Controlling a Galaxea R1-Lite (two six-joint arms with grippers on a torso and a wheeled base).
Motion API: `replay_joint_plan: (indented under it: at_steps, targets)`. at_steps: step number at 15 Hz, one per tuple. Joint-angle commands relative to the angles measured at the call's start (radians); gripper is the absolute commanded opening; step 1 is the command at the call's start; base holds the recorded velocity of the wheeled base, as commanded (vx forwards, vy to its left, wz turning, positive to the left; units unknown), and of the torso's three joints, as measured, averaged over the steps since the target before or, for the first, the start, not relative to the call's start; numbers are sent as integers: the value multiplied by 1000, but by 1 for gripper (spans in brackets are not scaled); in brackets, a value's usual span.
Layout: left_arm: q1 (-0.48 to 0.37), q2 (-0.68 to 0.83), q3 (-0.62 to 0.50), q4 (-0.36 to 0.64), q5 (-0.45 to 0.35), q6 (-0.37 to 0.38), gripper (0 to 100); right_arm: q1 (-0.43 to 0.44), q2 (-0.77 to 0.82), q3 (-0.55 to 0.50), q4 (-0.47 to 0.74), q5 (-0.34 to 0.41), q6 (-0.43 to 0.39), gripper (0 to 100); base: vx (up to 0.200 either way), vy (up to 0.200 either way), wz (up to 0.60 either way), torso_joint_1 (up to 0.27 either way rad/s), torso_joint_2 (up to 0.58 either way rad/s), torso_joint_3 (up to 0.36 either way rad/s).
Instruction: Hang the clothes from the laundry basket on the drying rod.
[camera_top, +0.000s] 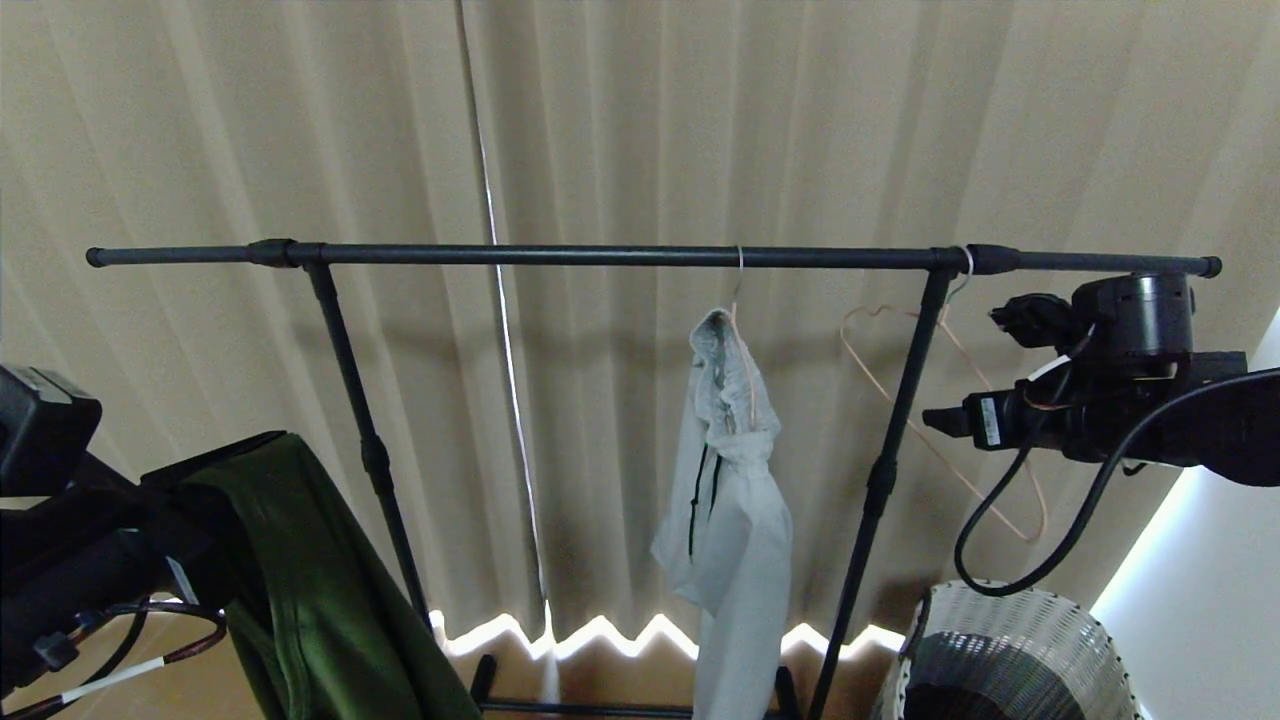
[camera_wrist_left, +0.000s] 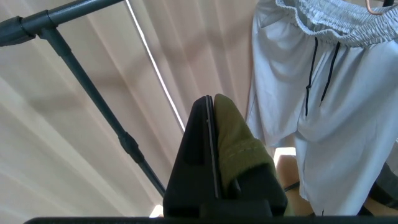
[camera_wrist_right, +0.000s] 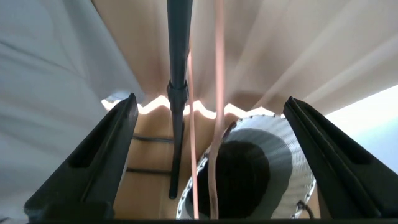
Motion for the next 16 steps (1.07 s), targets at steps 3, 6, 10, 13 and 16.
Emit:
replay_joint_plan:
  at_steps: [3, 6, 10, 13, 16]
  targets:
    - [0, 0, 2, 0, 0, 2, 0, 1, 11, -6, -1, -2, 0, 0, 0, 0, 0, 0, 0, 0]
    - [0, -2, 3, 0, 0, 2, 0, 1, 13, -11, 1, -4, 0, 0, 0, 0, 0, 0, 0, 0]
    - [0, -2, 5, 0, 0, 2, 0, -2, 8, -11, -1, -5, 0, 0, 0, 0, 0, 0, 0, 0]
    - [0, -2, 6, 0, 0, 2, 0, -3, 3, -9, -4, -8, 0, 0, 0, 0, 0, 0, 0, 0]
    - [0, -2, 6, 0, 0, 2, 0, -9, -1, -12, -18, -10, 0, 0, 0, 0, 0, 0, 0, 0]
